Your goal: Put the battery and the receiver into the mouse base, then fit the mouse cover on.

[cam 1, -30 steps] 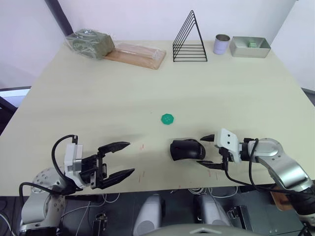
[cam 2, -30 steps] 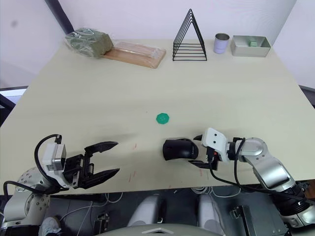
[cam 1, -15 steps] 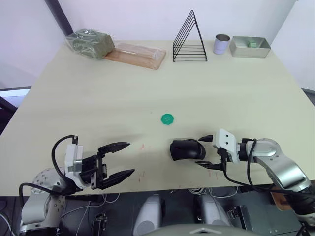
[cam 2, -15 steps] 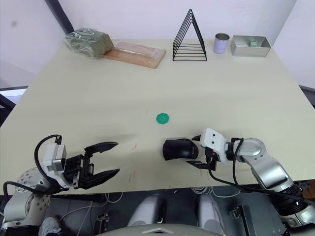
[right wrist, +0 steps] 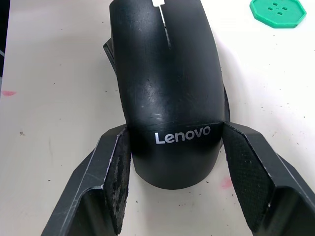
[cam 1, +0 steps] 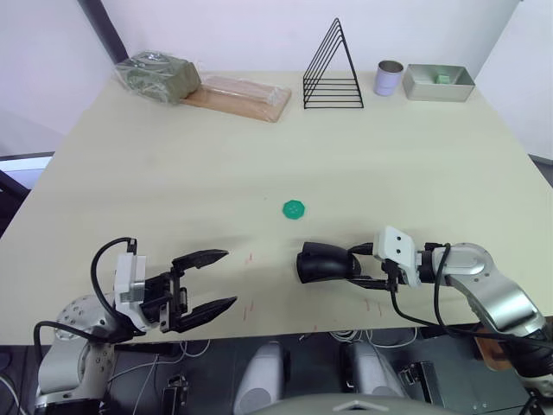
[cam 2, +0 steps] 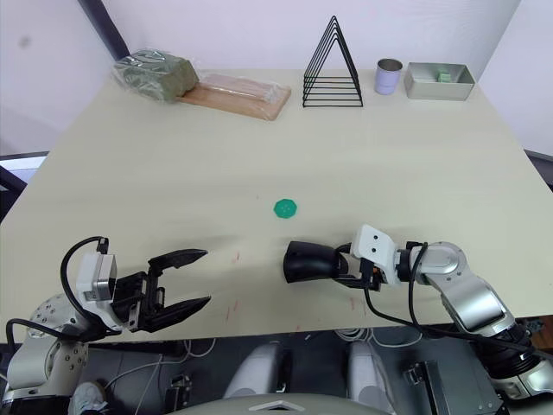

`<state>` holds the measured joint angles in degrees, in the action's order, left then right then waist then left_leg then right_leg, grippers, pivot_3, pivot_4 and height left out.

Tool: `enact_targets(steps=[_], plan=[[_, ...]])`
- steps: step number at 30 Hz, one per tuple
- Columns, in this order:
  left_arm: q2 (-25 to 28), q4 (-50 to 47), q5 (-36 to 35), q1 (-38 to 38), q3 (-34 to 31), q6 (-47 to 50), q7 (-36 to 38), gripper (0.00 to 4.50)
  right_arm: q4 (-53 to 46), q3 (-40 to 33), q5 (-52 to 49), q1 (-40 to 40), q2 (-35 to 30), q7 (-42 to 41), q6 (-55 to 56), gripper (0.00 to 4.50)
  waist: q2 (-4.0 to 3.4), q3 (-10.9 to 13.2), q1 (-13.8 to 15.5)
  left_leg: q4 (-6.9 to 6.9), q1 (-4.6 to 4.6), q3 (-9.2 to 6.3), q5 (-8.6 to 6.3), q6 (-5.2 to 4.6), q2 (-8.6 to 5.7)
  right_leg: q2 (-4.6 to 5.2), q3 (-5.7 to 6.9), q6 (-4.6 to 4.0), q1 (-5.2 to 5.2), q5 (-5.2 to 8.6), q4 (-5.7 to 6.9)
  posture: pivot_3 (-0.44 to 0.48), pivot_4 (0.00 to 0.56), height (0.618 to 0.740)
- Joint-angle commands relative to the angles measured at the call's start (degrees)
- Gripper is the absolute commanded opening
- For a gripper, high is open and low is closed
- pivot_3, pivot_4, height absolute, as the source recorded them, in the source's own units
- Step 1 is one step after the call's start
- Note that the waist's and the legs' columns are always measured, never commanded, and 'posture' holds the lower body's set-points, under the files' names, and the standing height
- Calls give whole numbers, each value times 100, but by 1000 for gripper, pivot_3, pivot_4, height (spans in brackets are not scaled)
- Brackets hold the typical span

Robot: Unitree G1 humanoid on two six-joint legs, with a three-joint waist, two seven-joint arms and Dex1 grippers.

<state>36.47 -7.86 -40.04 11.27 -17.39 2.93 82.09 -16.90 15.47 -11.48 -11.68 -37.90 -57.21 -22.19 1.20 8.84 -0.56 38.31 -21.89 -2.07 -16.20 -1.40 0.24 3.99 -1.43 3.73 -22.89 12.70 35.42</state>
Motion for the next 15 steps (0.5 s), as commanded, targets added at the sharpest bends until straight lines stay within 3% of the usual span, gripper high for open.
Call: enact_targets(steps=[1, 10, 15], plan=[[19, -109, -30, -47, 4, -12, -35, 4500, -106, -41, -17, -89, -8, -16, 51, 2331, 0, 0, 0, 0, 0, 0, 0, 0, 0, 0, 0, 0, 0, 0, 0, 0, 150, 740], [29, -175, -41, -23, -9, 22, -84, 4500, -557, -160, -113, -428, -337, -241, -164, 2331, -1, 1, 2, 0, -1, 0, 0, 0, 0, 1, 0, 0, 0, 0, 0, 0, 150, 740], [20, -224, -43, 9, -8, 24, -119, 4500, -1151, -43, -254, -998, -547, -361, -860, 2331, -2, 1, 0, 0, 0, -2, 0, 0, 0, 1, 0, 0, 0, 0, 1, 0, 150, 740]])
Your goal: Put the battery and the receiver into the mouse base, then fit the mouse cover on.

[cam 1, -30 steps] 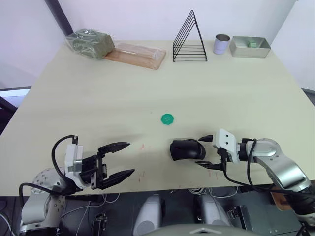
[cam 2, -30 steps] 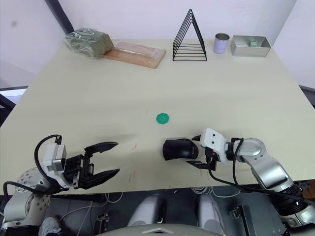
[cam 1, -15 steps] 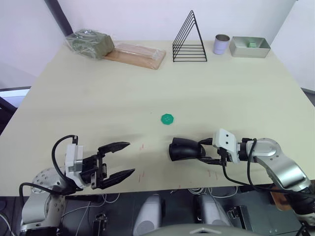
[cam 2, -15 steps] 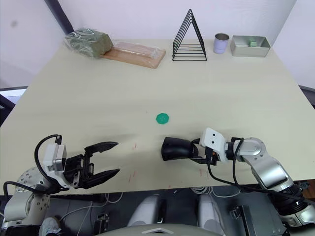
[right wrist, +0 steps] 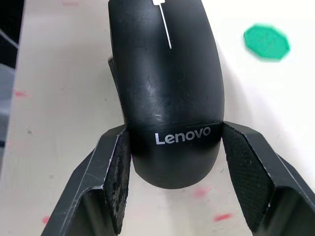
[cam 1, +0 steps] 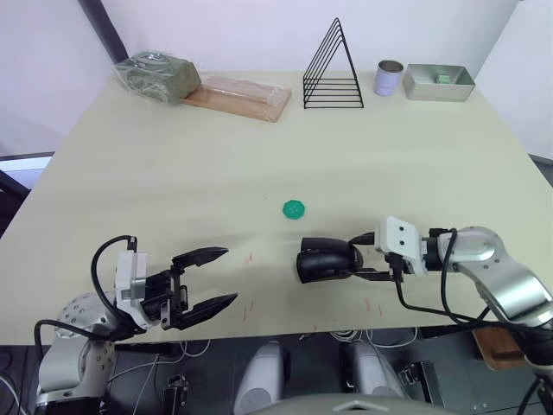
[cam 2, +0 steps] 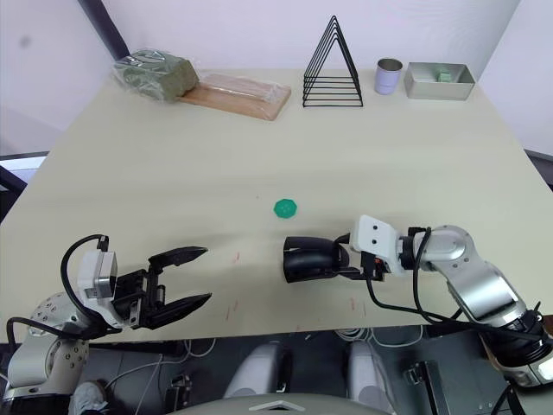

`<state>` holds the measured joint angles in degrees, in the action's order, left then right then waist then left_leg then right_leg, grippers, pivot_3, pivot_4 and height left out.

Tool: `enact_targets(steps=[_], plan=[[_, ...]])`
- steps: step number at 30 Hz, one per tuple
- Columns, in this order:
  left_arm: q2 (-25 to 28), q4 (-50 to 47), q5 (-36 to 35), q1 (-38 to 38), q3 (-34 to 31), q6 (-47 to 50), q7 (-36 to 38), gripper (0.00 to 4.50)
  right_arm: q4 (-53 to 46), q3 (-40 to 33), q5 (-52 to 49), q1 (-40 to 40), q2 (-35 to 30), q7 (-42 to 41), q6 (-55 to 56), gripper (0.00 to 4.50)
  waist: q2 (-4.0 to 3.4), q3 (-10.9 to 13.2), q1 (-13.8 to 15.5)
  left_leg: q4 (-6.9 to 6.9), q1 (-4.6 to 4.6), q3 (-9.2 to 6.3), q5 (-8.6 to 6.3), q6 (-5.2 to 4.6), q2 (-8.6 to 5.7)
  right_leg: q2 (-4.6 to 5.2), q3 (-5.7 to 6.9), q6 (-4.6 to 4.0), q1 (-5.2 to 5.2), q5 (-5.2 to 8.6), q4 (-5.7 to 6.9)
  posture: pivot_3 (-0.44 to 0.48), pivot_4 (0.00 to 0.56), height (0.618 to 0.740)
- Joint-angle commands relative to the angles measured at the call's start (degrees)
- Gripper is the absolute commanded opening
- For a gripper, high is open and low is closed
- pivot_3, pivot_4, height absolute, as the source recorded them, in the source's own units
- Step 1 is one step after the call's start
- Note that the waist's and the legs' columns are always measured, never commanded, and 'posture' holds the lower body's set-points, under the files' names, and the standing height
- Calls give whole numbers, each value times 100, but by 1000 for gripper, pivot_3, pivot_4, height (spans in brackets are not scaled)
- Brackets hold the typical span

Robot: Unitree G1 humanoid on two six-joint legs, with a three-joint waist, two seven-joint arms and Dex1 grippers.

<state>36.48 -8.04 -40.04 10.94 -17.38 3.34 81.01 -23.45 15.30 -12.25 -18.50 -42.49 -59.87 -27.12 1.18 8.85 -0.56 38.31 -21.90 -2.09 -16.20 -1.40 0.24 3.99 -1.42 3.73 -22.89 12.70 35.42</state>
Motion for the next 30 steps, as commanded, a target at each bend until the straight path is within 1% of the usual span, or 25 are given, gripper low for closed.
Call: enact_targets(steps=[1, 2, 5, 10, 15, 30], plan=[[16, -221, -43, 52, -5, -18, -20, 4500, -649, 20, -277, -507, -113, -129, -693, 2331, 0, 0, 1, 0, -1, 0, 0, 0, 0, 0, -1, 0, 0, 0, 0, 0, 150, 740], [14, -233, -45, 61, -2, -15, -27, 4500, -779, 63, -422, -708, -134, -189, -1048, 2331, -1, 0, 0, 0, -1, 0, 0, 0, 0, 0, 0, 0, -1, 0, 0, 0, 150, 740], [13, -256, -46, 61, 14, -6, -50, 4500, -990, 528, -233, -1493, -304, -144, -2115, 2331, -6, 4, -8, 0, 0, 0, 0, 0, 1, 2, -1, -1, -3, 0, 1, 0, 150, 740], [12, -273, -41, 32, 52, 7, -83, 4500, -753, 1073, 17, -1928, -428, -209, -2228, 2331, 0, 0, 23, -1, -6, -9, 0, 0, 1, 4, 11, -1, -2, 0, -5, 0, 150, 740], [31, -314, -25, 62, 84, -23, -67, 4500, -515, 1346, 182, -2066, -447, -209, -2334, 2331, -1, 0, -5, 0, -5, -3, 0, 0, -2, 6, 4, -1, -3, 0, -4, 0, 150, 740], [57, -380, -60, 81, 107, 15, -142, 4500, -462, 1715, 342, -2050, -466, -267, -2570, 2331, -1, 0, -7, 0, -5, -5, 0, 0, -1, 4, 6, -1, -3, 0, -4, 0, 150, 740]])
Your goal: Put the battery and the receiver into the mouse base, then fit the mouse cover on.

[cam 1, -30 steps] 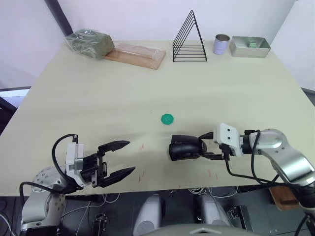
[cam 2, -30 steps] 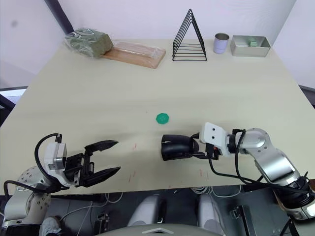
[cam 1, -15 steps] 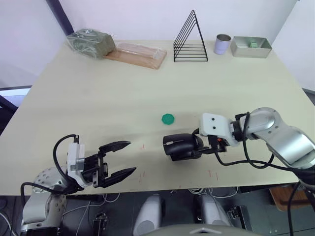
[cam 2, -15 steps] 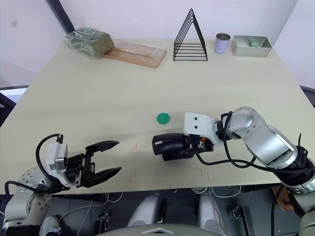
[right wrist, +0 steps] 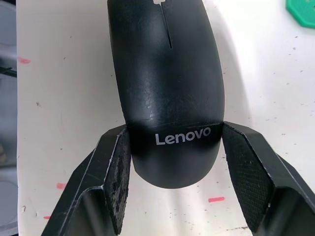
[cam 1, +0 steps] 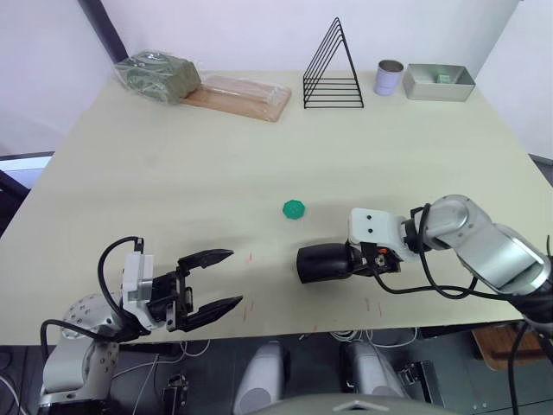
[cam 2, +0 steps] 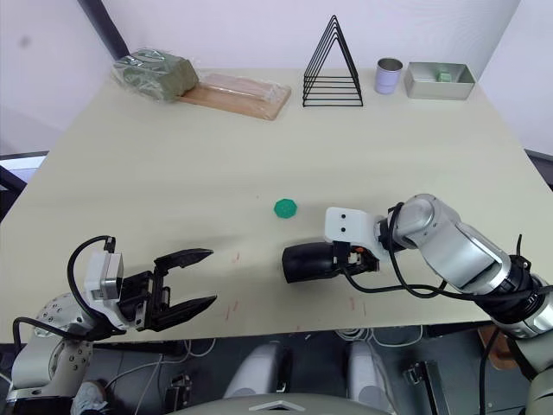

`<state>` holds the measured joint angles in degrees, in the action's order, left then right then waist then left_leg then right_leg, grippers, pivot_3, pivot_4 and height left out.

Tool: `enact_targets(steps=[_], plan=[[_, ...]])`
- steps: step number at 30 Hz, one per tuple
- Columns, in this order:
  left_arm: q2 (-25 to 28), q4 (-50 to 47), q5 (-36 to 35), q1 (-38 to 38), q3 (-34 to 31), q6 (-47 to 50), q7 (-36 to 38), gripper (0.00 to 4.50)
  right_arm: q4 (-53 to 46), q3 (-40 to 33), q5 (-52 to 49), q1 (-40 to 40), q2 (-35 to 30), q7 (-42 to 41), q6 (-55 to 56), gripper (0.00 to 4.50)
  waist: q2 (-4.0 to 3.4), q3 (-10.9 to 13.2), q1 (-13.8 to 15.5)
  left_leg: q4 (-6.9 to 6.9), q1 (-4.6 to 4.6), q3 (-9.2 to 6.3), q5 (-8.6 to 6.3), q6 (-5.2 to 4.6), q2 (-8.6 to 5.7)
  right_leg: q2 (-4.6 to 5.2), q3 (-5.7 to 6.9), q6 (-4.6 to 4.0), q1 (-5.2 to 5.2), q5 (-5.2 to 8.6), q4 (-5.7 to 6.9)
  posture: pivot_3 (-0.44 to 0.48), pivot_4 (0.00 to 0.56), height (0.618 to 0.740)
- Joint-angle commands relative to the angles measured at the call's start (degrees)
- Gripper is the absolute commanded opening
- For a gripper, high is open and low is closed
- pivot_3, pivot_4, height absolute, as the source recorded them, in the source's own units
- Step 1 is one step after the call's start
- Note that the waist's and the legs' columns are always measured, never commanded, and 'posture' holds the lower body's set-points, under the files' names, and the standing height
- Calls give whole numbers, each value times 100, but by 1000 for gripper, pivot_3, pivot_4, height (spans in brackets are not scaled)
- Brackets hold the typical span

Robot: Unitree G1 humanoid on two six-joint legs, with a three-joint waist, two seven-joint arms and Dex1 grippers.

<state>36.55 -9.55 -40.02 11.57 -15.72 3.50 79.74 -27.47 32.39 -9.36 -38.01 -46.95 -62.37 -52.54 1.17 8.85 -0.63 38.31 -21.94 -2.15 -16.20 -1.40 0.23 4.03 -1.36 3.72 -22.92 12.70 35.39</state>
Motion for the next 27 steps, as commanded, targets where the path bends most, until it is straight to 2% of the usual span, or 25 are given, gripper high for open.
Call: enact_targets(steps=[1, 27], plan=[[50, -234, -61, 20, -58, 0, -21, 4500, -50, 27, 62, -104, -16, -15, -25, 2331, 0, 0, 1, 0, 0, 0, 0, 0, 0, 0, 0, 0, 0, 0, 0, 0, 150, 740], [2, -202, -44, 151, -75, -123, 6, 4500, 265, 458, 499, -411, 234, -138, 265, 2331, 0, 0, -5, 0, 0, 0, 0, 0, 0, 0, 1, 0, 0, 0, 0, 0, 150, 740]])
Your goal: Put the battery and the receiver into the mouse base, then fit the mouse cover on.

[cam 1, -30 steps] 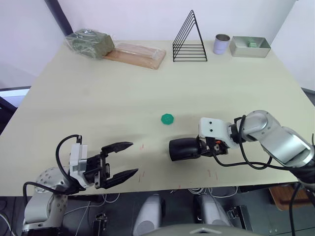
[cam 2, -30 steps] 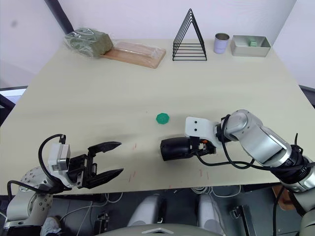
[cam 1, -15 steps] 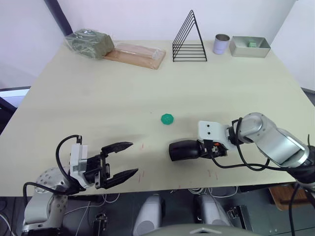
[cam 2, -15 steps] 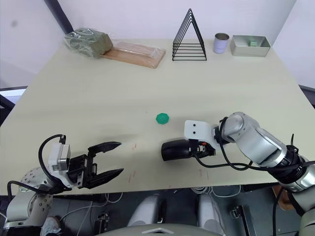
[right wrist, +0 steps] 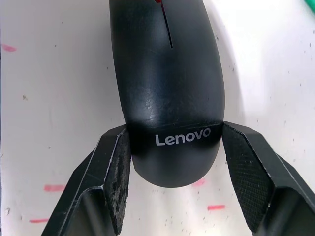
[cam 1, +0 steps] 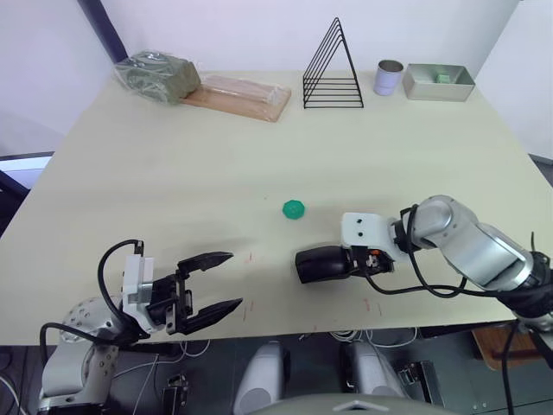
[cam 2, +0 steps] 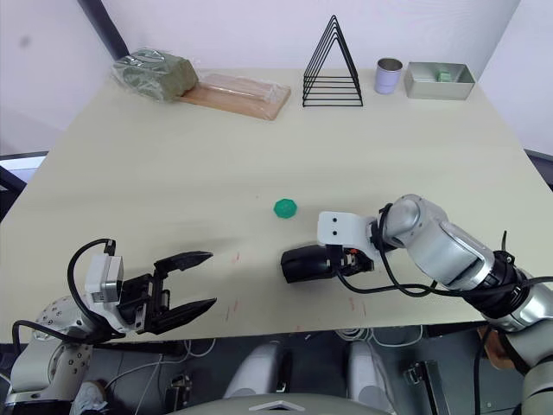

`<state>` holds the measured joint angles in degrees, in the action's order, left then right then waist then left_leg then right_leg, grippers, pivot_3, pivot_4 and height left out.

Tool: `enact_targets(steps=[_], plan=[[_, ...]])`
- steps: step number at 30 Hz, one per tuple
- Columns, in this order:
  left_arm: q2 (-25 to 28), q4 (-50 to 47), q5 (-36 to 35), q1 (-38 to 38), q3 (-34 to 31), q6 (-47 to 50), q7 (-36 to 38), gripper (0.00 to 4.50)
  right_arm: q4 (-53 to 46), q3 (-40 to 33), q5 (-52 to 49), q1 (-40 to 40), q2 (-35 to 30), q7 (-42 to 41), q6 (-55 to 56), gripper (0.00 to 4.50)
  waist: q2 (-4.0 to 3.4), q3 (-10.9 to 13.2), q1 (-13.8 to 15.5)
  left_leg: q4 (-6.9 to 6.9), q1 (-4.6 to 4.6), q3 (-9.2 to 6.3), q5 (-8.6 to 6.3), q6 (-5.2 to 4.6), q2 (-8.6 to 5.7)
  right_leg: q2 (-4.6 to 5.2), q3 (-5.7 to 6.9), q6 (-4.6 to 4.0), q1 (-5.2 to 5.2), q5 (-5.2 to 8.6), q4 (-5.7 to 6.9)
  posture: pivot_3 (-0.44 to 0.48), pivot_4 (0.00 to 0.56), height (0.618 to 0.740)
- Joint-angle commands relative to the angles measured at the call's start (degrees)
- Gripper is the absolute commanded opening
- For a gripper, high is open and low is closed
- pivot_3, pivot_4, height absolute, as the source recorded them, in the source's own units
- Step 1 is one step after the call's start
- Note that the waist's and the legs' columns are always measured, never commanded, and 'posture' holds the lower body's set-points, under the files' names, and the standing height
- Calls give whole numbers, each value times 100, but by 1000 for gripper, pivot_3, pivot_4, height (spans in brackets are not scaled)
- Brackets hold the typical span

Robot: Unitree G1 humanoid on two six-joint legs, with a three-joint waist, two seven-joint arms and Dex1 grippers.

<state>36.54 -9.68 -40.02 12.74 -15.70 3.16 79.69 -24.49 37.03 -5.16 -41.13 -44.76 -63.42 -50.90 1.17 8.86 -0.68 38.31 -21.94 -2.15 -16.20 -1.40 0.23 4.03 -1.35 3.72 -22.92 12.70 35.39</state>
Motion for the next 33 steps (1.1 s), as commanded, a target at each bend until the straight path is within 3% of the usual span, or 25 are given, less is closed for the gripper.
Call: enact_targets(steps=[1, 33], plan=[[2, -183, -43, 35, -77, -95, 14, 4500, -17, 2, 93, -106, 24, -39, 108, 2331, 0, 0, -1, 0, 0, 0, 0, 0, 0, 0, 0, 0, 0, 0, 0, 0, 150, 740], [-65, 8, -6, 90, -56, -273, 127, 4500, 19, 11, 238, -110, 126, -157, 84, 2331, 0, 0, -10, -1, 2, 0, 0, 0, 1, 0, 0, 0, 0, 0, 0, 0, 150, 740]])
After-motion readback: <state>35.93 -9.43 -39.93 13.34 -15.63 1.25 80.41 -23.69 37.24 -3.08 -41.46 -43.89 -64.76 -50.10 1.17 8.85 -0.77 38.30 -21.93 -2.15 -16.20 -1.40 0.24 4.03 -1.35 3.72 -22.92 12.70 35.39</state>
